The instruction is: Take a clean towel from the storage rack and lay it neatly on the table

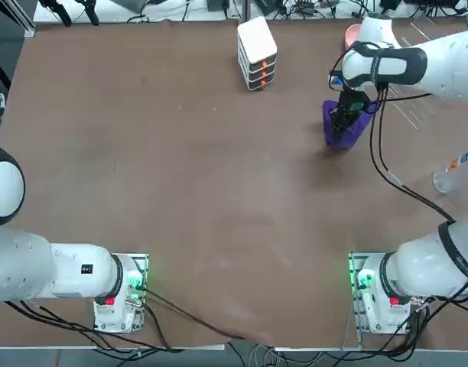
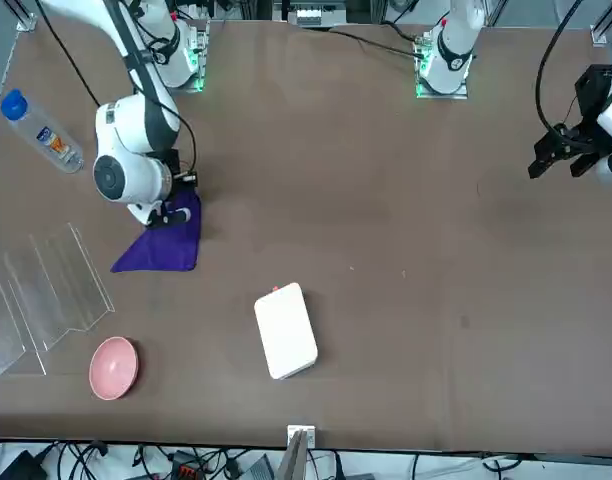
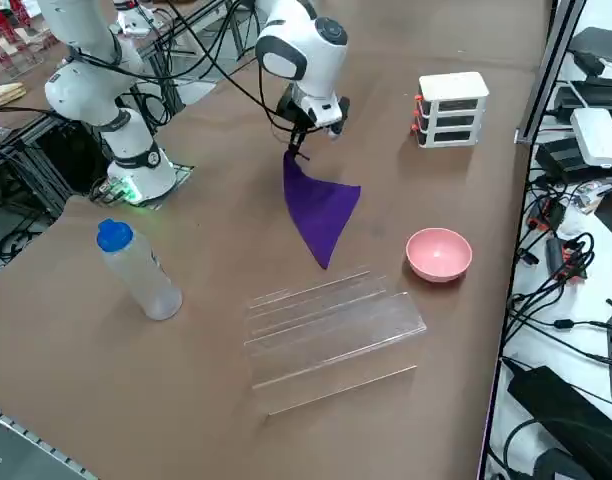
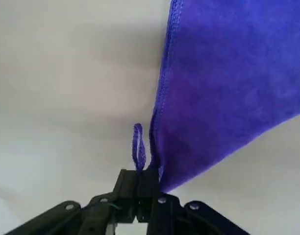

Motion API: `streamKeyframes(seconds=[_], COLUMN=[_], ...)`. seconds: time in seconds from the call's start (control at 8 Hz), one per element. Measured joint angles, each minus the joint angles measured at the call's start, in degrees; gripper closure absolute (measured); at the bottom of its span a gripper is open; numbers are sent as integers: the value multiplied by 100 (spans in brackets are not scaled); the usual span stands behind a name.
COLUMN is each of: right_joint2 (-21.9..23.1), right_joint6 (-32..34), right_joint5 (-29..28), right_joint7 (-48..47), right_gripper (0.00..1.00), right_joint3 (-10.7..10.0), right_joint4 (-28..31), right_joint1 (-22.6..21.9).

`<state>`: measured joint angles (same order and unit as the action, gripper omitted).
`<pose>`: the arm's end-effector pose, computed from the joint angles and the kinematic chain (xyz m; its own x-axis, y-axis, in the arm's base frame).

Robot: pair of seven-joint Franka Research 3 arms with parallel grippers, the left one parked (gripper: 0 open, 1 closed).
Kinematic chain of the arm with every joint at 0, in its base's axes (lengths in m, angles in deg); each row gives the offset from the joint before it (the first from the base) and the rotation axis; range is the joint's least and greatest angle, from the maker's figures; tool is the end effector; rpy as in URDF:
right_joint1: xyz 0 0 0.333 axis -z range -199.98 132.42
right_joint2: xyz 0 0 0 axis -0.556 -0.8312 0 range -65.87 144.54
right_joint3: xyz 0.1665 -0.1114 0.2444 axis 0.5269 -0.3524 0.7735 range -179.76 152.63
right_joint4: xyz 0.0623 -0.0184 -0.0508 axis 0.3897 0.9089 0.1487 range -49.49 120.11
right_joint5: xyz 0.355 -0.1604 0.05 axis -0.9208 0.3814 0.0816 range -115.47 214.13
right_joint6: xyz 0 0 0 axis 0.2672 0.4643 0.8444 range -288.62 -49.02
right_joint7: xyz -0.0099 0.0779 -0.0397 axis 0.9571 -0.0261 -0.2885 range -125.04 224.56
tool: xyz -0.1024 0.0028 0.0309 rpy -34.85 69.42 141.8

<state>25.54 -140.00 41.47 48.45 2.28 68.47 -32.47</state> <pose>0.4952 0.1373 0.2607 0.9094 0.1682 -0.3803 0.1201 -0.9818 -0.1472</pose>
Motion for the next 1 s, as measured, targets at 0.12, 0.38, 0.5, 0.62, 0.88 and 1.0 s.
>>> streamKeyframes(seconds=[0.12, 0.38, 0.5, 0.62, 0.88, 1.0], right_joint2=[-30, -75, -61, -28, 87, 167], right_joint6=[-41, -99, -44, 72, 185, 174], right_joint5=[-2, -4, -3, -4, -4, -4], right_joint7=[-123, -203, -208, -208, -208, -252], right_gripper=[97, 64, 44, 26, 0, 1], right_joint3=[7, 8, 3, -14, -50, -59], right_joint4=[10, 16, 9, -9, -72, -193], right_joint1=[-53, -95, -86, -79, -27, 7])
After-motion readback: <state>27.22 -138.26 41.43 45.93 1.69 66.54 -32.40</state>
